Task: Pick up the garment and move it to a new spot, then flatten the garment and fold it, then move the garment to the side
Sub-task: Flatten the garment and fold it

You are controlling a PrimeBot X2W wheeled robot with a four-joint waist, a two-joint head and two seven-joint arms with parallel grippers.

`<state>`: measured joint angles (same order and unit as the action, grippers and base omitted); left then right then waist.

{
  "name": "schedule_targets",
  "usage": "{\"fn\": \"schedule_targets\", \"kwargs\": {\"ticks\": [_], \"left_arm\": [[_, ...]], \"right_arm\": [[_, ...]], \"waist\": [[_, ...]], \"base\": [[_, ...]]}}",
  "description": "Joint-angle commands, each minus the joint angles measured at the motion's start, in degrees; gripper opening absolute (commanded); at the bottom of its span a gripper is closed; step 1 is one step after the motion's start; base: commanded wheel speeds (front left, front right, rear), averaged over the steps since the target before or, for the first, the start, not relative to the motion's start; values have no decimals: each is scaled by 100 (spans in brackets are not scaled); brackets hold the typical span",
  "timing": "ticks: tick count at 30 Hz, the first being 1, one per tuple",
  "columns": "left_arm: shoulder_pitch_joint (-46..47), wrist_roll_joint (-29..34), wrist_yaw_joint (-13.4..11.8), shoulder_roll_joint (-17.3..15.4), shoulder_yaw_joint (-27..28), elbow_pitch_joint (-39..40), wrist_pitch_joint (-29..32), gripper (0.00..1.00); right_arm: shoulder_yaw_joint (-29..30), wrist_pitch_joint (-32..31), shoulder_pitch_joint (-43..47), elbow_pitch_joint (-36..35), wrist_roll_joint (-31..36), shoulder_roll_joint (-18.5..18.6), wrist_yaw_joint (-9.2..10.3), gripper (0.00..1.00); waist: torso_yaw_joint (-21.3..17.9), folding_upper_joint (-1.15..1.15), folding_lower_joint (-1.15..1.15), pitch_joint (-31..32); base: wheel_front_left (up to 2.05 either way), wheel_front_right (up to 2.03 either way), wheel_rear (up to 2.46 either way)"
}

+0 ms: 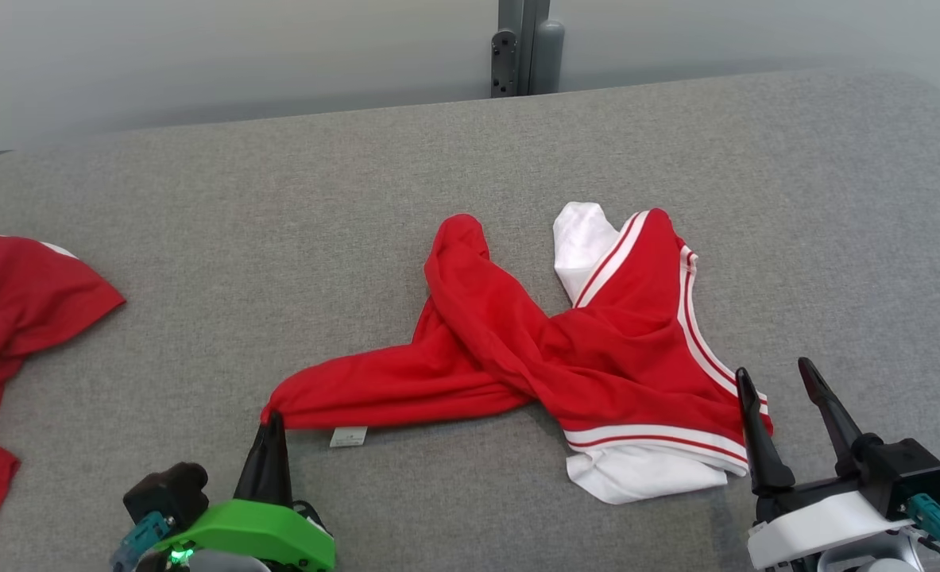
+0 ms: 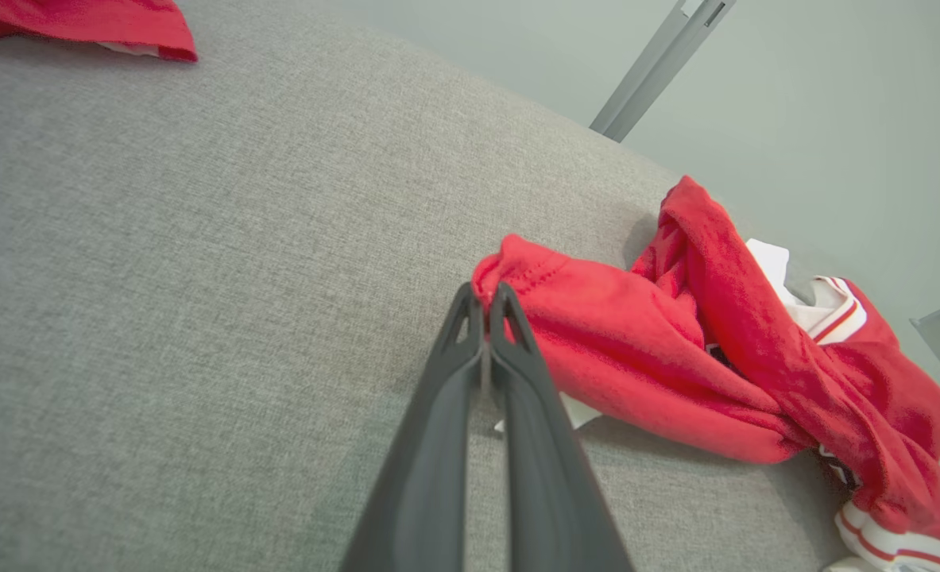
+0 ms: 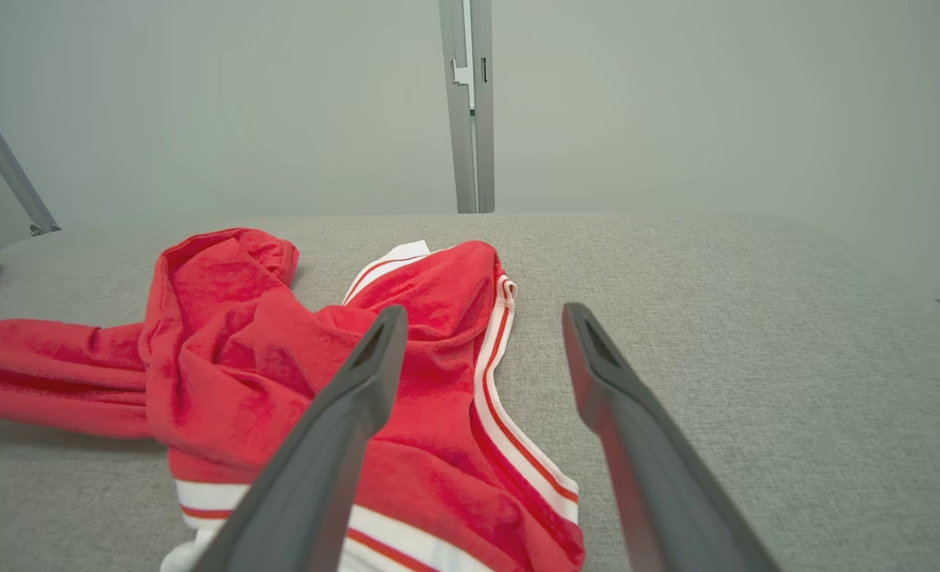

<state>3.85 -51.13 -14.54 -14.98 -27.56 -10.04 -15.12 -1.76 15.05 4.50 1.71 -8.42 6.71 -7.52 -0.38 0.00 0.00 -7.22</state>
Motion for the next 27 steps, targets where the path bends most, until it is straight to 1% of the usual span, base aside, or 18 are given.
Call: {"fn": "schedule_targets", "kwargs": {"ticks": [1,2,3,4,5,6,8,11,13,15,18,21,22,25,27], "left_arm": [[-145,48,74,116,112,-191,-3,0],[-161,73,132,152,139,-313,-4,0],[-184,77,177,176,147,-483,-4,26],[-206,46,212,195,117,-643,20,49],[-219,10,248,209,86,-782,72,92],[-239,-49,253,223,77,-901,158,100],[-274,-137,179,168,136,-1057,277,100],[-266,-33,-76,-88,263,-1059,371,100],[-211,40,-260,-228,323,-800,433,100],[-119,158,-440,-461,326,-418,525,100],[-58,332,-524,-626,155,269,795,100],[-25,425,-570,-589,-191,945,1144,100],[-14,447,-548,-523,-352,1138,1254,100],[14,396,-380,-231,-870,1417,1590,100],[135,460,-230,-100,-1191,1297,1762,100]], "right_arm": [[-36,19,15,27,22,-7,6,100],[-40,19,3,37,6,-15,6,100],[-50,19,-7,47,-5,-22,6,100],[-62,19,-17,54,-13,-32,6,100],[-66,19,-22,61,-20,-43,6,100],[-70,20,-15,64,-26,-51,6,100],[-59,19,14,71,-28,-63,6,100],[-47,19,59,72,-30,-79,6,100],[-46,19,72,63,-24,-86,6,100],[-59,19,60,65,-19,-85,6,100],[-110,19,-23,70,-12,-105,6,100],[-118,19,-104,51,-24,-123,6,100],[-116,19,-113,48,-30,-132,6,100],[-118,19,-138,37,-45,-139,6,100],[-146,19,-181,31,-50,-142,6,100]], "waist": [[-57,0,0,2],[-83,0,0,4],[-115,0,0,9],[-150,0,0,7],[-184,0,0,10],[-215,0,0,17],[-284,0,0,40],[-376,0,0,69],[-432,0,0,81],[-497,0,0,76],[-638,0,0,54],[-789,0,0,9],[-834,0,0,-7],[-937,0,0,-71],[-997,0,0,-144]], "base": [[0,0,0],[0,0,0],[0,0,0],[0,0,0],[0,0,0],[0,0,0],[0,0,0],[0,0,0],[0,0,0],[0,0,0],[0,0,0],[0,0,0],[0,0,0],[0,0,0],[0,0,0]]}}
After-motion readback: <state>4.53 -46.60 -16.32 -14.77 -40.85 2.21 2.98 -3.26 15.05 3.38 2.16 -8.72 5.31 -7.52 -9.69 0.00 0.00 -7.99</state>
